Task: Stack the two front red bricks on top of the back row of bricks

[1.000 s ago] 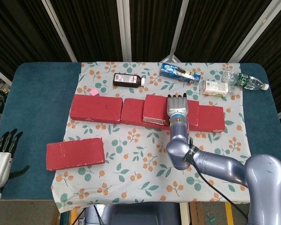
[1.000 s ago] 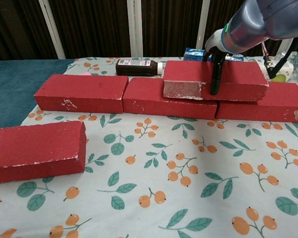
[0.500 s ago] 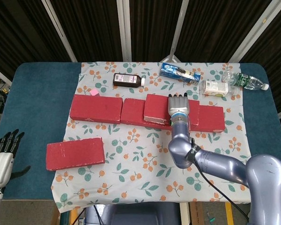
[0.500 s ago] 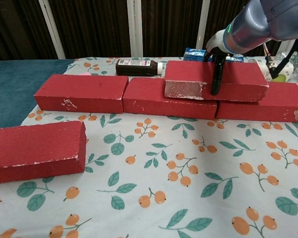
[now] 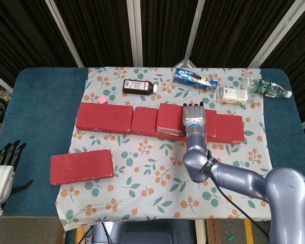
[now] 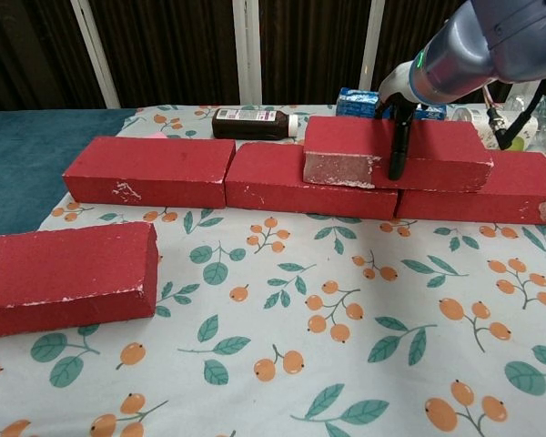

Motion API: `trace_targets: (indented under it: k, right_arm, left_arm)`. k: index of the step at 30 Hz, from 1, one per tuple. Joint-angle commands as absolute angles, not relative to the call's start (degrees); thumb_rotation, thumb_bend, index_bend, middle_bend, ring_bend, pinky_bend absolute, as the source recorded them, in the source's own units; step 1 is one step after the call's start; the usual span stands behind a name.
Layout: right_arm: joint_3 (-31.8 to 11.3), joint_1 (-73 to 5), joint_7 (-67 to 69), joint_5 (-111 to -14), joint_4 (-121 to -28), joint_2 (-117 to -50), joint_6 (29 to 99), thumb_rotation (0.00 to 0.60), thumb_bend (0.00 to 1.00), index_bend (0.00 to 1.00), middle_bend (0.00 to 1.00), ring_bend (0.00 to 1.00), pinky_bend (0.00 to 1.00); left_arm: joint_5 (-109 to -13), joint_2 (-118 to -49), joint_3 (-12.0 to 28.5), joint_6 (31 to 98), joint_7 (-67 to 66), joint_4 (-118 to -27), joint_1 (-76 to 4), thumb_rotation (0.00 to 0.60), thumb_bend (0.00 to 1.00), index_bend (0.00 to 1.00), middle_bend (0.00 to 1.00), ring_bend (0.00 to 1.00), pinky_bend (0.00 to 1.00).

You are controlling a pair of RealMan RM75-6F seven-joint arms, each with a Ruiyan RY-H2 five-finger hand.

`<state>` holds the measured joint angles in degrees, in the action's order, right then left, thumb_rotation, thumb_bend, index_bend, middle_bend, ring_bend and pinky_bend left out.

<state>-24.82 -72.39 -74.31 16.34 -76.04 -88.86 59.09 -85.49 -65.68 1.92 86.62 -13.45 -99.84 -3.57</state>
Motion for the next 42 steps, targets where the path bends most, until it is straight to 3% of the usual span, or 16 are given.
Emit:
trace_targets:
  k: [1, 13, 23, 42]
  right_arm:
    - [-24.8, -72.4, -74.2, 16.3, -75.9, -89.0, 59.0, 0.6, 0.15, 0.3, 0.43, 0.21, 0.0]
    - [-24.9, -72.3, -73.9, 16.1, -75.8, -88.9, 59.2, 0.6, 0.15, 0.28, 0.28, 0.11, 0.0]
    - [-25.4, -72.3, -73.8, 17.0, -76.6, -88.4, 59.4, 0.6, 0.15, 0.13, 0.14, 0.02, 0.0]
    - [-25.8, -72.6, -73.7, 17.4, -76.0, -89.1, 60.1, 0.6, 0.15, 0.05, 0.08, 0.0, 0.0]
  left_arm:
    - [-85.5, -65.7, 1.9, 86.6, -13.4, -99.8, -3.6, 0.6, 0.0, 0.05, 0.0, 0.0, 0.12]
    - [-85.3, -65.8, 1.9, 86.4, -13.8, -99.8, -3.7, 0.6, 0.0, 0.05, 0.0, 0.0, 0.12]
    - [-85.2, -65.8, 1.9, 86.5, -13.9, -99.9, -3.7, 0.6, 0.0, 0.05, 0.0, 0.0, 0.12]
    - [-85.1, -65.7, 2.0, 86.5, -13.6, -99.8, -3.6, 0.6, 0.0, 0.05, 0.0, 0.0, 0.12]
